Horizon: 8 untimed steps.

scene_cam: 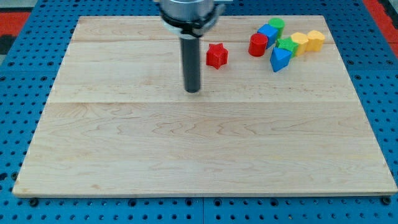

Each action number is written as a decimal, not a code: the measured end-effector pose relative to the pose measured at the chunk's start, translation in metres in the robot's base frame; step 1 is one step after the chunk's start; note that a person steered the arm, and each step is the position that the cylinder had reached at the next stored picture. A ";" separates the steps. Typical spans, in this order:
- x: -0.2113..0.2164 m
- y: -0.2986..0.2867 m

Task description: Push the red star towards the top center of the board

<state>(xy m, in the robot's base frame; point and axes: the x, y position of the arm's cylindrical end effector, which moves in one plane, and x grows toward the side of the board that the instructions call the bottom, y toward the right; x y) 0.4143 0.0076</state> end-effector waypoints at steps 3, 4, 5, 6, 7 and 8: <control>-0.049 0.055; -0.050 0.035; -0.057 0.017; -0.077 0.005; -0.104 -0.003; -0.118 -0.011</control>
<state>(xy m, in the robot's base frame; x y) 0.2962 -0.0034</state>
